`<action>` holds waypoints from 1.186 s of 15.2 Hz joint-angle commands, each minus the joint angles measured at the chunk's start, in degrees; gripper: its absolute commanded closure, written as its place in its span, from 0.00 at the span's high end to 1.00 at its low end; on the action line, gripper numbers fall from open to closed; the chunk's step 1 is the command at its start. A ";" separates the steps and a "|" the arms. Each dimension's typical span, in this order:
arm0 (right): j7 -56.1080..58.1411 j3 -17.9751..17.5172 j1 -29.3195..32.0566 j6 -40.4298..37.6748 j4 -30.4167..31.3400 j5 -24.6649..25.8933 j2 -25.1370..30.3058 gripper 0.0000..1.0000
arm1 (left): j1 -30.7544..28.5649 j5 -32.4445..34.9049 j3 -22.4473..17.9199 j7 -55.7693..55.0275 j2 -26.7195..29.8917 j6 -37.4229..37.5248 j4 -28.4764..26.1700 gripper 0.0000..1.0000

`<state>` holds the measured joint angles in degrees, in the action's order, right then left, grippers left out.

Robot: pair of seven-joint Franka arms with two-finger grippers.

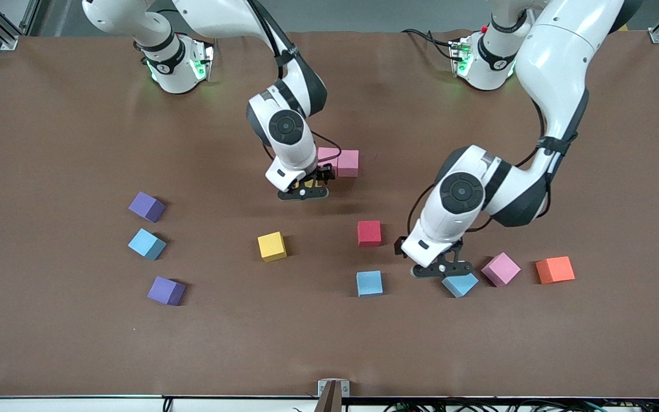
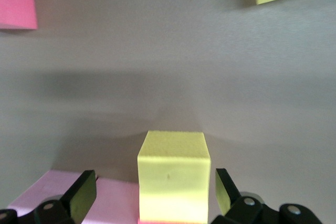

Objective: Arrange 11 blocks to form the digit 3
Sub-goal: 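Lower yellow beside red with the right gripper while the left gripper reaches red, then grasp the red block with the left gripper while the right gripper grasps yellow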

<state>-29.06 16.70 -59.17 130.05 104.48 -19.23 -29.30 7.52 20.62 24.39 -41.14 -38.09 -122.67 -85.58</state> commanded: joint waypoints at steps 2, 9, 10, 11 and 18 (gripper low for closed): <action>0.40 3.76 -0.16 -7.16 1.25 -0.46 6.97 1.00 | 0.56 -1.80 1.01 -7.69 0.04 2.09 0.94 1.00; 18.56 7.73 8.53 -15.18 -7.61 -0.02 5.06 1.00 | 6.98 -5.50 1.19 -15.98 -3.65 1.30 3.49 1.00; 22.25 7.73 10.11 -15.01 -9.19 -0.02 3.48 1.00 | 7.67 -5.50 1.19 -16.25 -4.61 0.68 3.49 1.00; 25.51 7.73 11.61 -14.92 -10.95 -0.10 1.72 1.00 | 8.46 -5.50 1.10 -16.25 -5.06 0.07 3.40 1.00; 37.23 6.77 18.48 -12.20 -15.36 -0.63 -6.20 1.00 | 10.23 -4.62 0.75 -15.29 -8.31 -1.17 3.31 0.99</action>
<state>6.95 24.78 -41.47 116.80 91.24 -19.18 -33.23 16.85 15.97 25.69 -57.31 -45.30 -123.95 -83.92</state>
